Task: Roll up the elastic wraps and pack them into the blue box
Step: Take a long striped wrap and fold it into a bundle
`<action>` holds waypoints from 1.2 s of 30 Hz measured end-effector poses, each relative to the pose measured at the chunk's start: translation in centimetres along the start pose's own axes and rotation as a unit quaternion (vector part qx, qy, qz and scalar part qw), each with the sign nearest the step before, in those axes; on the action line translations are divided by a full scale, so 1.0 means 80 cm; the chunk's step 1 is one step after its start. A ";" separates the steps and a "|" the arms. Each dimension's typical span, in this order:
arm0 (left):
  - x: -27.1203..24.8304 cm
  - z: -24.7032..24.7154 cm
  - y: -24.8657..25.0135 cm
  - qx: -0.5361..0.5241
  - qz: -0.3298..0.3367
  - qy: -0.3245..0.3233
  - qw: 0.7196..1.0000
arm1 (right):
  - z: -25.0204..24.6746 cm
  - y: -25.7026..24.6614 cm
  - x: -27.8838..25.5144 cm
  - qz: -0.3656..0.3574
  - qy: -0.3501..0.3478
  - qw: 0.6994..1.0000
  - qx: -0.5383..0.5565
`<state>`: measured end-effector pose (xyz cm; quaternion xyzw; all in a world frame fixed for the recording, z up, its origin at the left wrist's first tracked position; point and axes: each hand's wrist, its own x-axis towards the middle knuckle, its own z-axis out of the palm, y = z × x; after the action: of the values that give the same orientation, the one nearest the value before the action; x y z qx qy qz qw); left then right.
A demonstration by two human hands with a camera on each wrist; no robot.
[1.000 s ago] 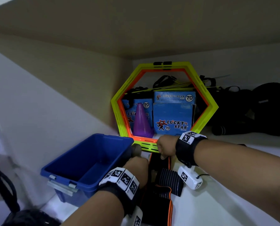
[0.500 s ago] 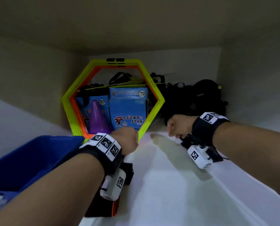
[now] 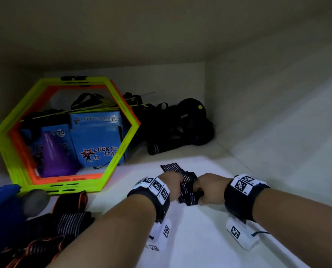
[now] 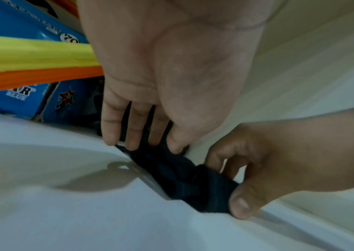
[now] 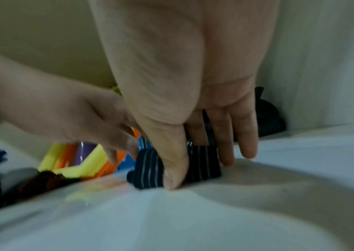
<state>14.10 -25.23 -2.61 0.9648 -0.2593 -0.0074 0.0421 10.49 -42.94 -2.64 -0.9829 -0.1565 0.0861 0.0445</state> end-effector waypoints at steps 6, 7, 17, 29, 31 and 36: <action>0.021 0.018 0.017 -0.020 -0.042 0.007 0.999 | -0.014 0.035 -0.047 0.012 -0.034 0.999 0.011; 0.021 0.014 0.019 -0.020 -0.049 0.009 0.999 | -0.019 0.040 -0.052 0.022 -0.041 0.999 0.010; 0.018 -0.021 0.036 -0.044 -0.104 -0.039 0.993 | -0.045 0.052 -0.063 0.096 -0.143 0.985 0.005; -0.013 -0.030 0.037 -0.130 -0.134 -0.058 0.981 | -0.022 0.028 -0.033 0.069 -0.064 0.990 0.105; -0.019 -0.031 0.032 -0.170 -0.150 -0.053 0.972 | -0.017 0.025 -0.033 0.065 -0.058 0.987 0.137; -0.031 -0.030 0.021 -0.232 -0.159 -0.025 0.959 | -0.012 0.023 -0.032 0.060 -0.049 0.980 0.183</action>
<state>11.17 -25.26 -0.07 0.9569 -0.0947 -0.0979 0.2564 8.85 -45.51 -1.49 -0.9605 -0.0807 0.1637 0.2102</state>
